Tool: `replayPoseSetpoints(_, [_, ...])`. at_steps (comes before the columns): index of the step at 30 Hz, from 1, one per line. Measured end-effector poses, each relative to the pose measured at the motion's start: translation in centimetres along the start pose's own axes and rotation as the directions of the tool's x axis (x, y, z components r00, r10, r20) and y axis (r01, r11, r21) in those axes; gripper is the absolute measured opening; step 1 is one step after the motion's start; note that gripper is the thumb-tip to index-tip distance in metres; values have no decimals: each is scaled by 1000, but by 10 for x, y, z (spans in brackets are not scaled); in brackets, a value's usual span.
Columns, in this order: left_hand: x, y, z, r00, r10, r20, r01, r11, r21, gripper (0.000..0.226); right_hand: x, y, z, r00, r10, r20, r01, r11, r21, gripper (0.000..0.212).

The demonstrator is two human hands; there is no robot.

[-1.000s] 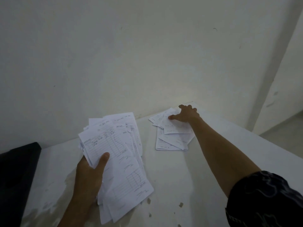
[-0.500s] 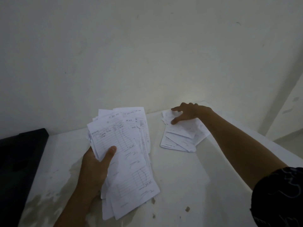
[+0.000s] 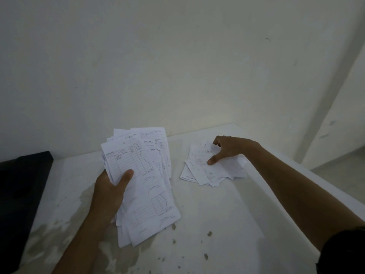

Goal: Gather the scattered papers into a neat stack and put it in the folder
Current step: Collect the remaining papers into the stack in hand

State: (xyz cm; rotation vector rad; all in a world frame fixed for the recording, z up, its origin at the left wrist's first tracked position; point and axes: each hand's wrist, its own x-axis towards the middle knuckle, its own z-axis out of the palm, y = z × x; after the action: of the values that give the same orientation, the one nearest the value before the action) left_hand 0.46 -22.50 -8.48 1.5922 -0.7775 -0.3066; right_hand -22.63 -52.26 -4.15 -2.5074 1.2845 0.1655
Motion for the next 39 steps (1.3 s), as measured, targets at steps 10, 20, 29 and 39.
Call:
replayPoseSetpoints(10, [1, -1, -3, 1000, -24, 16, 24, 1000, 2, 37, -33, 5, 20, 997, 27, -77, -30, 999, -32, 91])
replayPoseSetpoints(20, [-4, 7, -13, 997, -67, 22, 70, 989, -134, 41, -82, 12, 37, 969, 48, -243, 58, 910, 410, 66])
replayPoseSetpoints(29, [-41, 0, -50, 966, -247, 78, 257, 878, -405, 48, -140, -1, 46, 882, 219, -418, 325, 360, 874, 41])
replayPoseSetpoints(39, [-70, -5, -72, 876, -335, 348, 483, 636, -602, 51, -142, -116, 112, 822, 454, -345, 406, -42, 913, 32])
